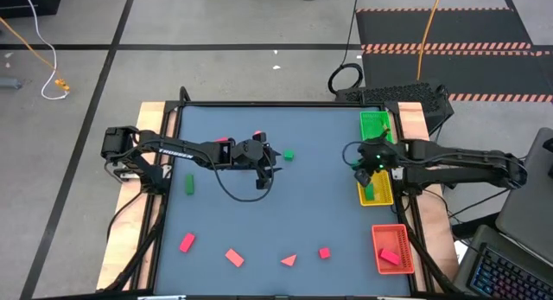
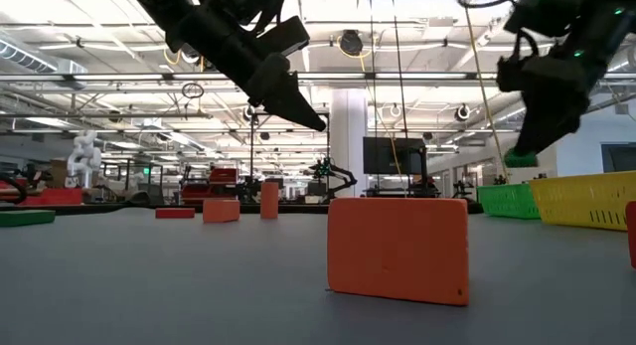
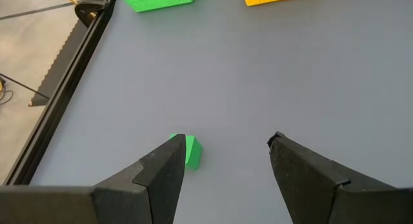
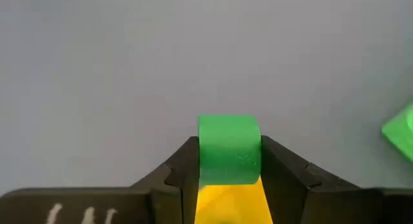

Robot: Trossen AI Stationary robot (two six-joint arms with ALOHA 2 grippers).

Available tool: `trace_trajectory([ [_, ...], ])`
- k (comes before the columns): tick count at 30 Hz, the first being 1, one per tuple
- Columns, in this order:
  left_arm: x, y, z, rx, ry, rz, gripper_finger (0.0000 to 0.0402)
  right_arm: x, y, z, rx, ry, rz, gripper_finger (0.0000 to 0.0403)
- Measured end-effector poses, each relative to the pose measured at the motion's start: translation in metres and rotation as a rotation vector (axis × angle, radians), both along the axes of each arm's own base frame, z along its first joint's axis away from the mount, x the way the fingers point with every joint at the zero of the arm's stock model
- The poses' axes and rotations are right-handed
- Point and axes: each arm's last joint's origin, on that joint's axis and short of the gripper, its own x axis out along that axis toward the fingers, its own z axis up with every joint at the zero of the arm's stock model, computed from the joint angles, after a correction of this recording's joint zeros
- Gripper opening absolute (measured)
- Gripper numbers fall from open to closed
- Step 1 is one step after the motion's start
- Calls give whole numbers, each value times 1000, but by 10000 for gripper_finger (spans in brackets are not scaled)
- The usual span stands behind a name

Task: Sort & place blocks by color
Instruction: Put the top right green block into the yellow basket, then put top right orange block into the green basket

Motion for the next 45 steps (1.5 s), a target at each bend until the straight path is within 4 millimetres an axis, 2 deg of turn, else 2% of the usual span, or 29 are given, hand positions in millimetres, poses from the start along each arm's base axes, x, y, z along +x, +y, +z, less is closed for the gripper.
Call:
trace_trajectory([
  [7, 0, 0, 0, -1, -1, 1, 225, -16, 7, -5, 74, 124, -62, 118],
  [12, 0, 1, 0, 8, 0, 13, 225, -19, 8, -6, 97, 151, -91, 128],
  [19, -9, 19, -8, -33, 86, 167, 225, -15, 7, -5, 93, 111, -85, 312],
  [21, -13, 26, -11, -65, 118, 214, 225, -16, 8, -5, 117, 108, -85, 348],
  [24, -18, 39, -14, -114, 141, 314, 225, -15, 9, -5, 172, 95, -78, 377],
  [27, -25, 53, -16, -154, 156, 425, 225, -13, 10, -4, 202, 65, -75, 385],
  [31, -30, 68, -16, -100, 151, 547, 225, -8, 9, -1, 190, 4, -60, 387],
  [38, -30, 82, -13, 3, 147, 511, 225, 8, 9, 14, 193, -236, 78, 388],
  [45, -32, 87, -14, -34, 124, 563, 225, 24, 7, 34, 70, -490, 209, 389],
])
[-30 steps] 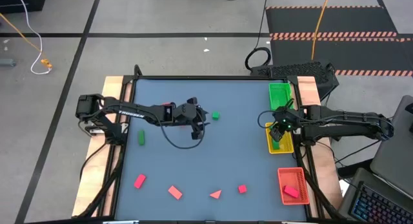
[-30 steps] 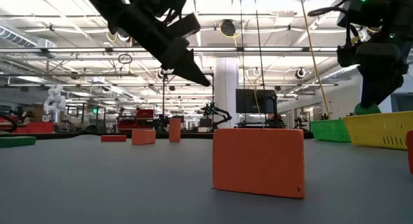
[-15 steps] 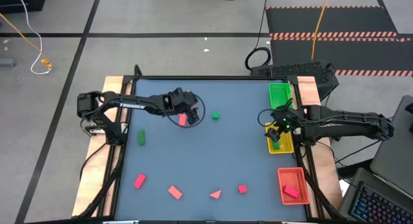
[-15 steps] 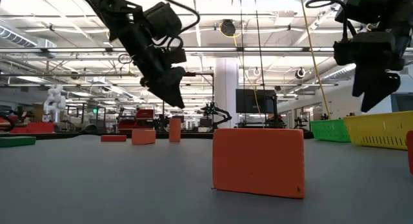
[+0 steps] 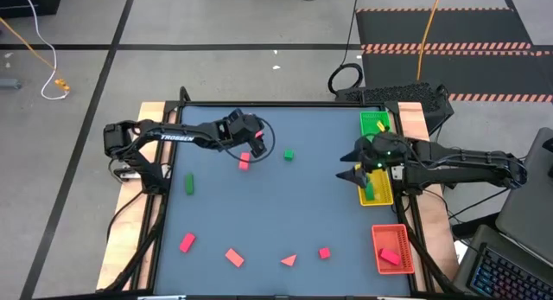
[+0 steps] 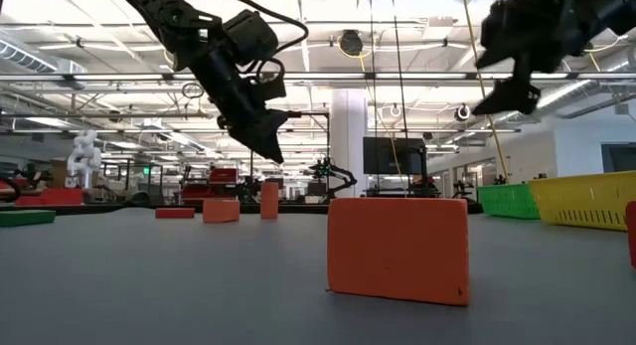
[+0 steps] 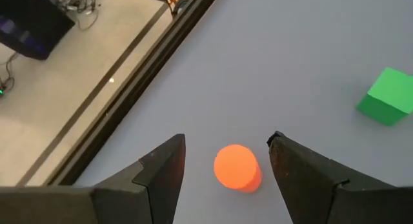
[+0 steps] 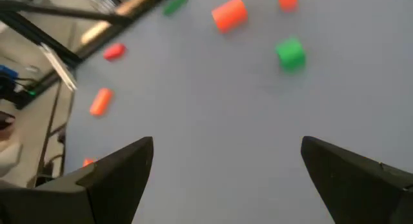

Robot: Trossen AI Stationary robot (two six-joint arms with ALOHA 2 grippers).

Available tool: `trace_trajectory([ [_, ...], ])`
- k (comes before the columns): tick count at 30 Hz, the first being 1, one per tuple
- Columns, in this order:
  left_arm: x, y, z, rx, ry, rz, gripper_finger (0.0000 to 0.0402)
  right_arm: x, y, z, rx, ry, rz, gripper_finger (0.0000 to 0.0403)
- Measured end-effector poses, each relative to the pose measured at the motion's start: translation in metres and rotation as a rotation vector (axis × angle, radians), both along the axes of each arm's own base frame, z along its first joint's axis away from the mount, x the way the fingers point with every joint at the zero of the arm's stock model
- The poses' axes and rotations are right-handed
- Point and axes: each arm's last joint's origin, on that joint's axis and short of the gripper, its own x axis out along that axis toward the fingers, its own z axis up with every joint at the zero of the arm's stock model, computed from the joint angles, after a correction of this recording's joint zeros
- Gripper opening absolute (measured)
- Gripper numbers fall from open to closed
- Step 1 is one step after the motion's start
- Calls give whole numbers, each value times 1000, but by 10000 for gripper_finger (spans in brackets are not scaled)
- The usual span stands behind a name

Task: Sort & place blocks by color
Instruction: Put top right orange block into the green basket

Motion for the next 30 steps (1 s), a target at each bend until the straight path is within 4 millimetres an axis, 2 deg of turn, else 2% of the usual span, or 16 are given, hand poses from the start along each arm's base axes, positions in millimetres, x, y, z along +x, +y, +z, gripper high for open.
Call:
trace_trajectory([
  [4, 0, 0, 0, -12, -6, 10, 225, 4, -1, 7, -79, -84, 35, 389],
  [7, -1, 4, -1, -47, -17, -22, 226, 8, -1, 4, -127, -159, 48, 389],
  [13, -8, 11, -11, -89, -53, -99, 226, 15, -4, -18, -197, -396, 12, 389],
  [18, -16, 8, -29, -45, -77, -134, 226, 10, -6, -36, -244, -575, -24, 389],
  [24, -23, 6, -40, -19, -167, -174, 226, 6, -12, -49, -314, -550, -153, 389],
  [30, -37, 14, -51, 21, -160, -108, 225, 6, -13, -49, -324, -555, -160, 389],
])
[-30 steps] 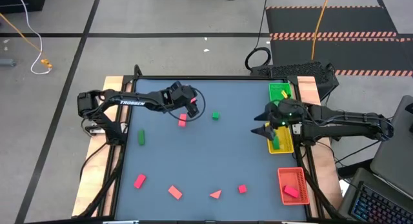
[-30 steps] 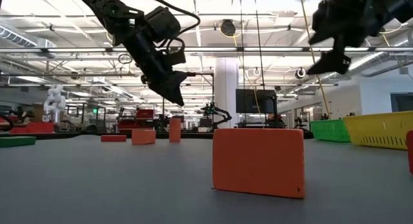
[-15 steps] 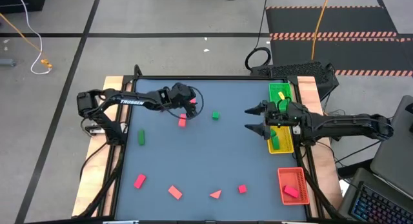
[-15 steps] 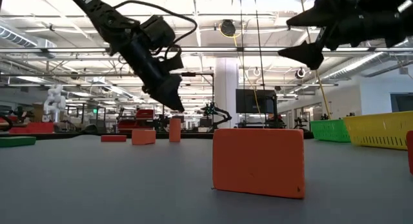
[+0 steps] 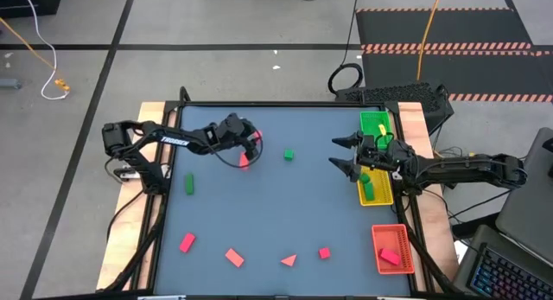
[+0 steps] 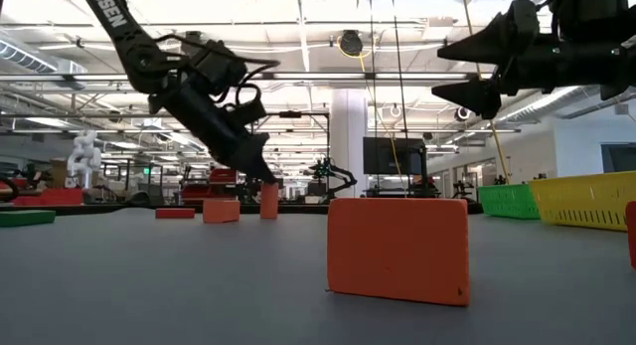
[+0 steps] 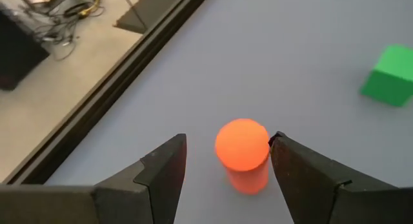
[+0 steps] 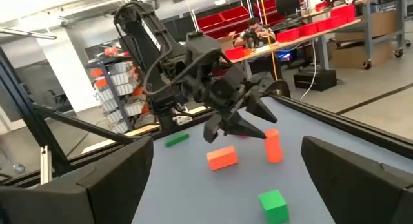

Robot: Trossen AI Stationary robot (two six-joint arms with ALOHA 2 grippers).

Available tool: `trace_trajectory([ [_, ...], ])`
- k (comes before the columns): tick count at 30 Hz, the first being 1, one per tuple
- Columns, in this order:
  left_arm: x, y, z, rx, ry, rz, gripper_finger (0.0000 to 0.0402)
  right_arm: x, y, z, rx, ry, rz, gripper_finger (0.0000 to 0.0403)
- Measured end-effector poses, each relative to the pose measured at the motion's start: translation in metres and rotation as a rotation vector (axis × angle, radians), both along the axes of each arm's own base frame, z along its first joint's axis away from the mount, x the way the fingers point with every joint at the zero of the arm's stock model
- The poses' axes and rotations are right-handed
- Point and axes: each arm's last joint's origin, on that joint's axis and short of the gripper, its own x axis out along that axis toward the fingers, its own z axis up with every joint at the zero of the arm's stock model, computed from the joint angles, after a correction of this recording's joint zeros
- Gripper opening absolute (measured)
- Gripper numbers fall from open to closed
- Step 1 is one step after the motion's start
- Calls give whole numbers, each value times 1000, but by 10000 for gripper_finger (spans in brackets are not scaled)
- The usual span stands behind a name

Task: Sort & place blocks by color
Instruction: Put top right orange block into the green basket

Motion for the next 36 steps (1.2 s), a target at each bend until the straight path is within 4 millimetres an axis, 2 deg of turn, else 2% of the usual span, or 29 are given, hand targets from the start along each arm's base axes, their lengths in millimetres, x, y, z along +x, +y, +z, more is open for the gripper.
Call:
trace_trajectory([
  [5, -8, 0, -7, -1, -32, 27, 225, 0, 0, 0, 3, -2, 0, 389],
  [24, -6, -1, -6, -7, -123, 1, 225, 0, 0, 0, 34, -7, 1, 389],
  [33, 1, 1, -29, -55, -135, -7, 225, 0, 0, 0, 32, -7, 1, 389],
  [36, 4, 3, -31, -41, -180, 7, 225, 0, 0, 0, 33, -3, 2, 389],
])
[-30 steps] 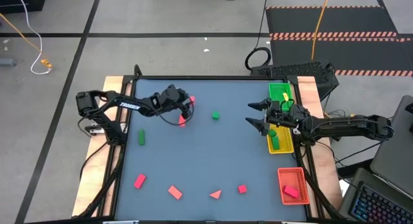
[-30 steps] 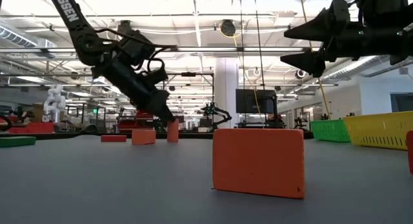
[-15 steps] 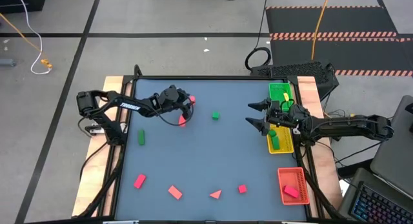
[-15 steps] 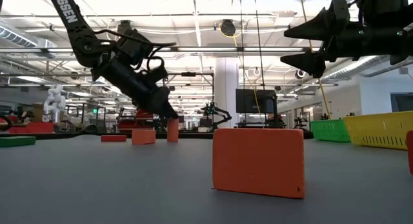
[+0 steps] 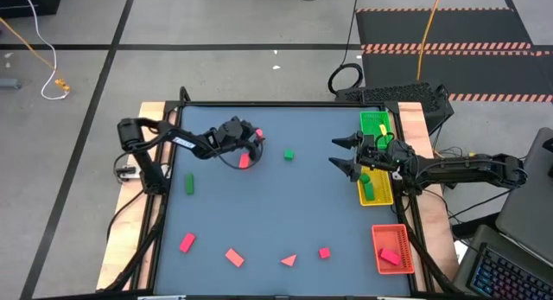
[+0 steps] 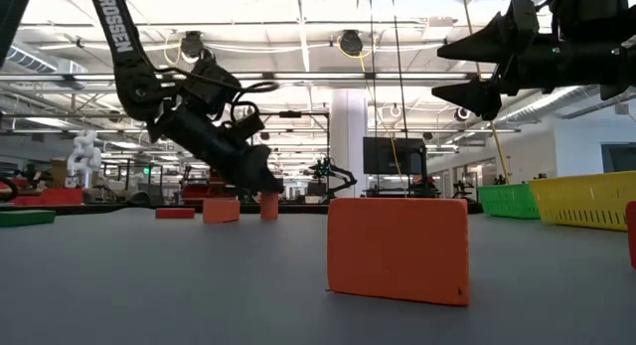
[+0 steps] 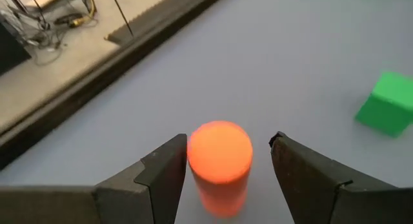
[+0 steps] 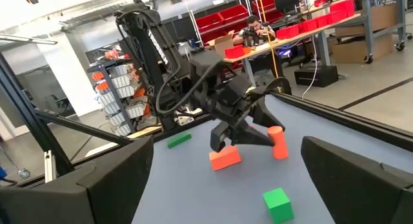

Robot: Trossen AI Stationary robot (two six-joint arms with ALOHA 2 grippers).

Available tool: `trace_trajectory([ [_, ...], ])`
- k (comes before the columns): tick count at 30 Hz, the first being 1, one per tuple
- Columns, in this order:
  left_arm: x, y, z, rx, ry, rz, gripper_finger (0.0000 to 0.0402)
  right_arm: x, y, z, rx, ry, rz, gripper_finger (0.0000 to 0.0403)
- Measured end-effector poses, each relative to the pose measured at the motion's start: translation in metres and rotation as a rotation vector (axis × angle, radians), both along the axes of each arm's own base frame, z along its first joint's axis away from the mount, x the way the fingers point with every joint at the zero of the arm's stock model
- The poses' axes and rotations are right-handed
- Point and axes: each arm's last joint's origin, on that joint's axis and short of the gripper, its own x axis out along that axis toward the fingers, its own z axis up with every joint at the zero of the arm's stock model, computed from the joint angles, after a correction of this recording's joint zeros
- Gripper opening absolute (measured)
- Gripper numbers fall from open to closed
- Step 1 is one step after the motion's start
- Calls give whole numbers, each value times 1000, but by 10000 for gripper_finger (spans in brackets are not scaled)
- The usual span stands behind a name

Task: Sort & place blocks by color
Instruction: Put top right orange block into the green basket

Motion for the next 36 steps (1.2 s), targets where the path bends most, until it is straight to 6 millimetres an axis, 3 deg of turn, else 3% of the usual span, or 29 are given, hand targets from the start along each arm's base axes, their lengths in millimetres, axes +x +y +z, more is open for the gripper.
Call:
trace_trajectory([
  [10, 0, 1, -3, 10, 10, 37, 223, 0, 0, 0, -7, 6, 0, 389],
  [13, -2, 1, -5, 4, 41, 40, 196, 0, 0, 0, -6, 5, 0, 389],
  [17, -1, 1, -5, 0, 35, 43, 126, 0, 0, 0, -6, 5, -2, 389],
  [21, -1, 1, -4, 2, 20, 44, 126, 1, -2, -3, 0, 23, -56, 389],
  [25, 7, 1, 7, -37, -117, -39, 126, 4, -4, -10, 6, 83, -100, 389],
  [31, 21, -7, 39, -91, -450, -220, 126, 12, -5, -17, 4, 101, -95, 389],
  [36, 35, -23, 49, -90, -495, -290, 126, 20, -5, -15, -11, 24, -44, 389],
])
